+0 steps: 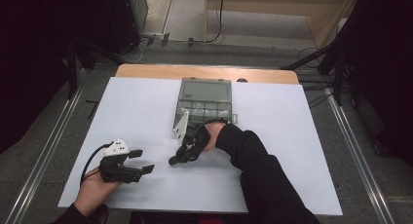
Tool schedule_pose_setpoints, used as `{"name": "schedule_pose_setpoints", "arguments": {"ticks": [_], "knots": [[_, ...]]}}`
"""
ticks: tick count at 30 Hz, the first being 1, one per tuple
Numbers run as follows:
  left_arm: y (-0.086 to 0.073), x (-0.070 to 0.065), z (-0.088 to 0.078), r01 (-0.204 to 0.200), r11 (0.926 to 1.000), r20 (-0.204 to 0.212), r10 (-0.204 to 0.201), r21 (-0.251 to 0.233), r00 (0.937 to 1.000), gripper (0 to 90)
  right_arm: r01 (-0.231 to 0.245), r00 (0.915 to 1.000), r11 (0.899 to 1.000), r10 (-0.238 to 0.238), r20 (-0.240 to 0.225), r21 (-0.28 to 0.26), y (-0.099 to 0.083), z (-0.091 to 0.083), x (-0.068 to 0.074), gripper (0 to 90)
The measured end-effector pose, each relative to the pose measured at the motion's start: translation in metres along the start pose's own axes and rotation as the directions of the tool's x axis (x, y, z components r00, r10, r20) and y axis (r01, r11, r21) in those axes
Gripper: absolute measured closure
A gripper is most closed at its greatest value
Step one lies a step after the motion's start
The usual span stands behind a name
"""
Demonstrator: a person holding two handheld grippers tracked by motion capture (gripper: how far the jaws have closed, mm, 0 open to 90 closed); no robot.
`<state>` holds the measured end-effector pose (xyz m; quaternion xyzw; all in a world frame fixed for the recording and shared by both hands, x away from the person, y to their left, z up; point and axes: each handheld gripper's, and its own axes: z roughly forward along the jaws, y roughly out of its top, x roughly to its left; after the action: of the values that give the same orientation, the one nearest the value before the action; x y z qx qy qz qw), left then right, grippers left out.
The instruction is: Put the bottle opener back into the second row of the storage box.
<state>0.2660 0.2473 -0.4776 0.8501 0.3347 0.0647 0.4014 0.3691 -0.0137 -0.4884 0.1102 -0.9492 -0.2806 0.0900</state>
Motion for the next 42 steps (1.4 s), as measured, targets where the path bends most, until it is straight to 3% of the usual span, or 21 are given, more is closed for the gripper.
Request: {"name": "schedule_pose_setpoints", "arguments": {"ticks": [1,2,4,6,8,9,13,14,18,20,22,26,31,32,33,36,41,42], "knots": [[0.000,0.000,0.000,0.001,1.0000,0.000,-0.001,-0.001,1.0000,24.9,0.000,1.0000,1.000,0.000,0.000,0.000,0.000,0.000,0.000,65.8],[0.000,0.000,0.000,0.001,1.0000,0.000,-0.001,-0.001,1.0000,24.9,-0.041,0.9991,0.999,0.041,-0.009,0.001,0.000,-0.002,-0.001,65.8],[0.000,0.000,0.000,0.001,1.0000,-0.001,-0.001,-0.001,1.0000,24.9,-0.052,0.9986,0.999,0.052,-0.008,-0.001,0.000,-0.003,-0.001,65.8],[0.000,0.000,0.000,0.003,1.0000,-0.003,-0.003,-0.003,1.0000,24.9,-0.110,0.9938,0.994,0.110,-0.017,0.008,0.001,-0.007,-0.001,65.8],[0.000,0.000,0.000,0.001,1.0000,-0.002,-0.001,-0.001,1.0000,24.9,-0.118,0.9930,0.993,0.118,-0.004,0.013,0.001,-0.008,0.000,65.8],[0.000,0.000,0.000,0.000,1.0000,-0.001,0.000,0.001,1.0000,24.9,-0.150,0.9887,0.989,0.150,-0.005,0.000,0.001,-0.013,-0.001,65.8],[-0.001,0.000,0.000,0.003,1.0000,0.000,-0.003,0.000,1.0000,24.9,-0.190,0.9818,0.982,0.190,-0.003,-0.014,0.001,-0.021,0.001,65.8],[-0.001,0.000,0.000,0.004,1.0000,0.001,-0.004,-0.001,1.0000,24.9,-0.214,0.9767,0.977,0.214,-0.011,-0.010,0.001,-0.023,0.002,65.8],[0.000,0.000,0.000,0.004,1.0000,-0.001,-0.004,-0.001,1.0000,24.9,-0.245,0.9696,0.970,0.245,-0.006,-0.014,-0.001,-0.028,0.003,65.8],[-0.001,0.000,0.000,0.003,1.0000,0.000,-0.003,-0.001,1.0000,24.9,-0.282,0.9594,0.959,0.282,0.006,-0.018,-0.003,-0.031,0.006,65.7],[-0.001,0.000,0.000,0.004,1.0000,0.001,-0.004,-0.001,1.0000,24.9,-0.288,0.9574,0.957,0.289,0.010,-0.031,-0.004,-0.031,0.007,65.8],[0.000,0.000,0.000,0.002,1.0000,0.001,-0.002,0.000,1.0000,24.9,-0.348,0.9368,0.936,0.350,0.016,-0.052,-0.009,-0.037,0.011,65.8],[0.000,0.000,0.000,0.004,1.0000,0.001,-0.004,0.000,1.0000,24.9,-0.349,0.9367,0.936,0.350,0.015,-0.052,-0.014,-0.037,0.016,65.8],[0.000,0.000,0.000,0.003,1.0000,-0.001,-0.003,0.000,1.0000,24.9,-0.367,0.9296,0.929,0.368,0.016,-0.052,-0.018,-0.037,0.017,65.7],[0.000,0.000,0.000,0.003,1.0000,-0.001,-0.003,0.000,1.0000,24.9,-0.367,0.9296,0.929,0.368,0.016,-0.052,-0.018,-0.037,0.017,65.7],[0.000,0.000,0.000,0.002,1.0000,-0.001,-0.002,0.001,1.0000,24.9,-0.396,0.9171,0.916,0.398,0.018,-0.067,-0.027,-0.042,0.019,65.8],[0.000,0.000,0.000,0.003,1.0000,0.001,-0.003,0.002,1.0000,24.9,-0.416,0.9074,0.906,0.419,0.026,-0.078,-0.034,-0.051,0.020,65.7],[0.000,0.000,0.000,0.002,1.0000,0.000,-0.002,0.003,1.0000,24.9,-0.412,0.9090,0.908,0.415,0.034,-0.078,-0.035,-0.052,0.022,65.8]]}}
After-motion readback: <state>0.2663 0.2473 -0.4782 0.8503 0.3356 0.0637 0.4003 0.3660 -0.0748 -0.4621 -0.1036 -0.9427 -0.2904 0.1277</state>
